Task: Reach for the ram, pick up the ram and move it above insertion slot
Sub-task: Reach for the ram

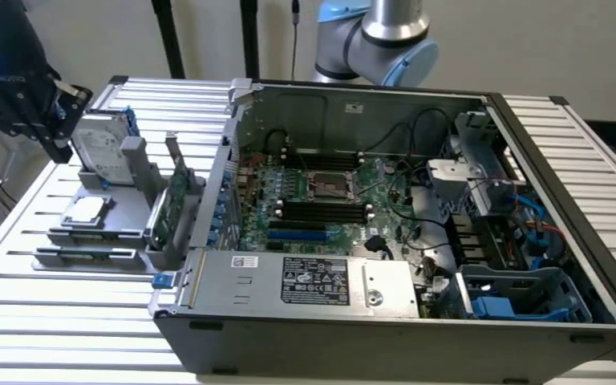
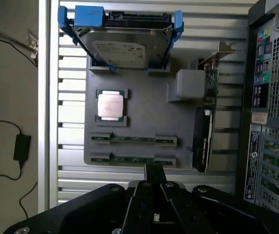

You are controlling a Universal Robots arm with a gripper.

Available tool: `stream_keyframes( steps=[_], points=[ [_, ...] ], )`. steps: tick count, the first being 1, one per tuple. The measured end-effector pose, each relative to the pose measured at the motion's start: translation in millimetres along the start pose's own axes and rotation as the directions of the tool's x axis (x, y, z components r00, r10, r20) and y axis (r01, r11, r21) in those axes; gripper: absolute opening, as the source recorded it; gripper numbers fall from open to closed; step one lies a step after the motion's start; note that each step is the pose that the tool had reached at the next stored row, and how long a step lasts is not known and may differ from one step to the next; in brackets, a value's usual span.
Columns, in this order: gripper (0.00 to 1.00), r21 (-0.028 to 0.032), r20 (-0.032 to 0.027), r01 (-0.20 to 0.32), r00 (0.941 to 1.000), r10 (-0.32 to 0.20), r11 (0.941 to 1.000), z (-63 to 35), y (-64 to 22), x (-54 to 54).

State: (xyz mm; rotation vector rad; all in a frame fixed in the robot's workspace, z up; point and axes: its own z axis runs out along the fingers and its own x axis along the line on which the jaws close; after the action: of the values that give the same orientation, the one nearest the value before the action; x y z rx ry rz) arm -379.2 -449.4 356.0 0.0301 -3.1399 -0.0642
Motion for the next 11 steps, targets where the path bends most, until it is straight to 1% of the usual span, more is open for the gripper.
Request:
stream_keyframes(
  steps=[4, 6, 8, 10, 11],
  points=[
    [0.11, -0.0001, 0.0001, 0.001, 1.0000, -0.001, 1.0000, 2.3, -10.3, 2.6],
    [0.11, 0.0000, 0.0000, 0.001, 1.0000, -0.001, 1.0000, 3.6, -13.8, 4.7],
    [0.11, 0.0000, 0.0001, 0.002, 1.0000, -0.002, 1.0000, 5.2, -15.3, 8.9],
    [0.11, -0.0001, 0.0010, 0.003, 1.0000, -0.003, 1.0000, 6.2, -15.3, 16.2],
    [0.11, -0.0001, 0.0011, 0.003, 1.0000, -0.003, 1.0000, 6.2, -15.2, 16.7]
  ],
)
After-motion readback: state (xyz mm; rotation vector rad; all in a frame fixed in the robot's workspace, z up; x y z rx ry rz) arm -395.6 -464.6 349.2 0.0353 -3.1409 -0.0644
